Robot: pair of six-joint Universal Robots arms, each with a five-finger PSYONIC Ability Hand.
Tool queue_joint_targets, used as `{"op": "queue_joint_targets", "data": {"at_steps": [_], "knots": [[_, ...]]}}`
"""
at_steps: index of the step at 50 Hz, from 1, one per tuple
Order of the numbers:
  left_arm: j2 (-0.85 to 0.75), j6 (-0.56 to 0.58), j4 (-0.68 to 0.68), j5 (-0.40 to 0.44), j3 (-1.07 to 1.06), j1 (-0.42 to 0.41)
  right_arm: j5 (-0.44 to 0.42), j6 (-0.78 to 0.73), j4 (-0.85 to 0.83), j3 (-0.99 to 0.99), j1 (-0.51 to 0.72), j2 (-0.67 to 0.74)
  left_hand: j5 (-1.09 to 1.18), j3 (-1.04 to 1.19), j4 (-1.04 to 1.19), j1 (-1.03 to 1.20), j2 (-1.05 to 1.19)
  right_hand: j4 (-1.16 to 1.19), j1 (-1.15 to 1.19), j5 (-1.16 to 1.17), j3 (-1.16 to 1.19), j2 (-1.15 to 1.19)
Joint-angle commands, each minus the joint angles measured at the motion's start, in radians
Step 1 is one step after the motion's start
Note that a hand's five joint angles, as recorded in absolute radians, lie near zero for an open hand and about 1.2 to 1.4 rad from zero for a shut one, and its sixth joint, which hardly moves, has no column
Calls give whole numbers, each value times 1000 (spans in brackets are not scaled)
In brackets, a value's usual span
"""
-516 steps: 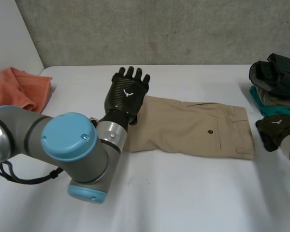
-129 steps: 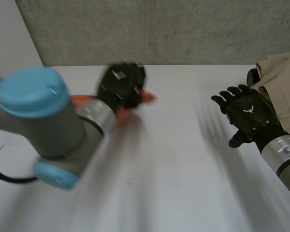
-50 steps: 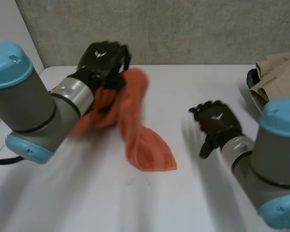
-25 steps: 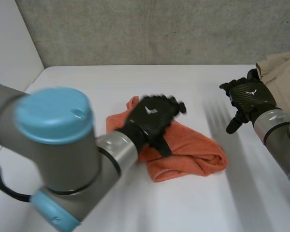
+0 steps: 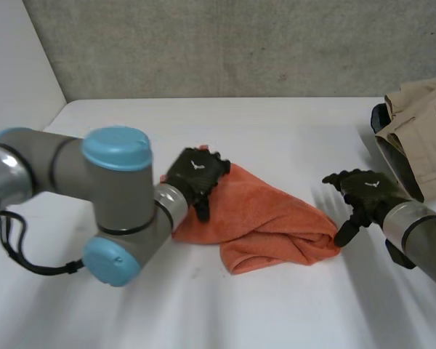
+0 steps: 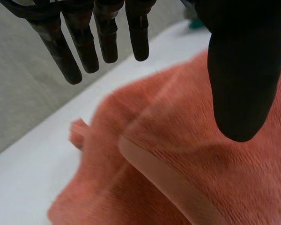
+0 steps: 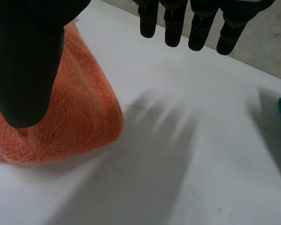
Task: Fold the laundry.
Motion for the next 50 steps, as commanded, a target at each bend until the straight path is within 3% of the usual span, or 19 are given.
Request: {"op": "queue_joint_targets", "data": {"at_steps": [1,4,8,10,11,13,15,19,23,28,33,39,44,50], "knots": [[-130,41,-6,-10,100,-25,4,-2,-59,-2,15,88,31,12,22,-7,14,42,23,31,41,38],[-168,41,-3,-14,149,-25,7,-11,-82,-10,38,117,63,44,54,25,46,141,122,130,140,138],[-204,46,-6,-16,183,-25,7,-14,-119,-12,46,129,447,428,438,409,429,379,360,368,378,376],[-210,47,-4,-16,183,-25,7,-19,-140,-12,47,136,635,616,626,597,618,552,533,541,551,549],[-214,48,-4,-16,184,-25,7,-19,-145,-12,47,136,842,823,833,804,825,634,615,623,633,631],[-216,52,-4,-18,184,-25,10,-22,-154,-21,47,136,1022,1003,1013,984,1005,1001,982,990,1000,997],[-202,61,-4,-22,184,-28,10,-25,-156,-30,41,129,1067,1048,1058,1029,1050,1183,1164,1172,1181,1179],[-143,54,-11,-76,177,-42,11,-81,-150,-68,36,88,1067,1048,1058,1029,1050,1183,1164,1172,1182,1180],[72,32,-11,-166,140,-52,17,-213,-137,-122,38,-54,1067,1048,1058,1029,1050,1183,1164,1172,1182,1180],[281,23,-3,-176,126,-45,54,-356,-119,-238,49,-202,1067,1048,1058,1029,1050,1183,1164,1172,1182,1180],[379,28,-8,-183,118,-37,44,-387,-50,-340,56,-254,1067,1048,1058,1029,1050,1183,1164,1172,1182,1180],[391,41,-17,-185,2,-9,30,-453,47,-403,128,-225,1067,1048,1058,1029,1050,1183,1164,1172,1182,1180],[356,46,-6,-176,-90,20,42,-568,172,-426,188,-90,1067,1048,1058,1029,1050,1183,1164,1172,1182,1180],[137,60,43,-177,21,29,56,-596,159,-498,233,91,1067,1048,1058,1029,1050,1183,1164,1172,1182,1180]]}}
